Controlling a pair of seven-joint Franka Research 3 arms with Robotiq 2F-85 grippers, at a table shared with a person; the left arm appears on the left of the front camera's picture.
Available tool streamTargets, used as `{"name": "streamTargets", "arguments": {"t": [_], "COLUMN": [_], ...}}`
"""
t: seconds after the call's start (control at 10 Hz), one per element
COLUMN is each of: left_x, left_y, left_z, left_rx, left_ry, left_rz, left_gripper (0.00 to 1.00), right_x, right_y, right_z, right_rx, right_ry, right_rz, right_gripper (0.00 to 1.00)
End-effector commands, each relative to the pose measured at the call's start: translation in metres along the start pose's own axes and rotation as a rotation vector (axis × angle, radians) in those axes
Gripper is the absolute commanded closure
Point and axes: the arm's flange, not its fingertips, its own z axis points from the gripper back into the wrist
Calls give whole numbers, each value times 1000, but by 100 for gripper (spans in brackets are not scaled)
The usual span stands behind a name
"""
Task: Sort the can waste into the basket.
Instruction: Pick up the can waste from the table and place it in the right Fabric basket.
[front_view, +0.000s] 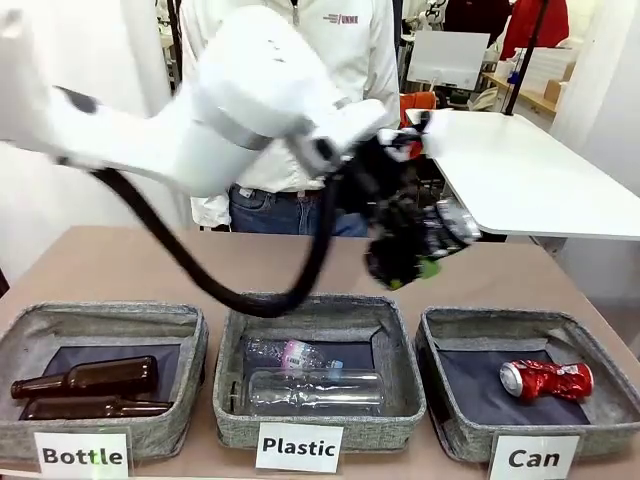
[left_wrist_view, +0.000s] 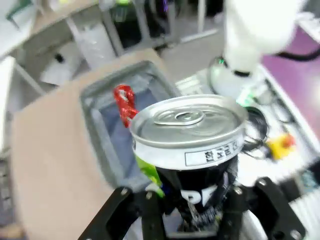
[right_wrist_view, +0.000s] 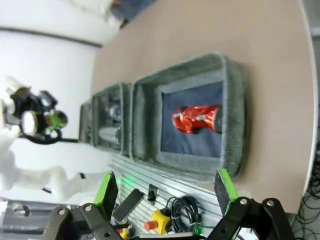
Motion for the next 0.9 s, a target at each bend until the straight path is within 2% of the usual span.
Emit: {"name": "streamTargets", "arguments": {"t": [0.0, 0.1, 0.2, 0.4, 0.8], "left_x": [28, 36, 39, 35, 27], "left_y": [32, 45, 53, 56, 55], "left_z": [-43, -70, -94, -129, -146], "left_rx": [73, 93, 105, 139, 119], "left_ry": [69, 104, 125, 178, 223], "left_rz": [-4, 19, 41, 60, 46], "left_gripper": [93, 93, 93, 93, 93], "right_x": [-28, -36, -15, -15, -15], "right_y": [-23, -31, -13, -13, -13], "right_z": [10, 15, 10, 10, 10], "right_rx": [-56, -27, -11, -11, -11], "right_ry": [-54, -92, -32, -32, -32], "right_rz": [57, 85, 9, 9, 9], "right_gripper": [0, 0, 0, 0, 0]}}
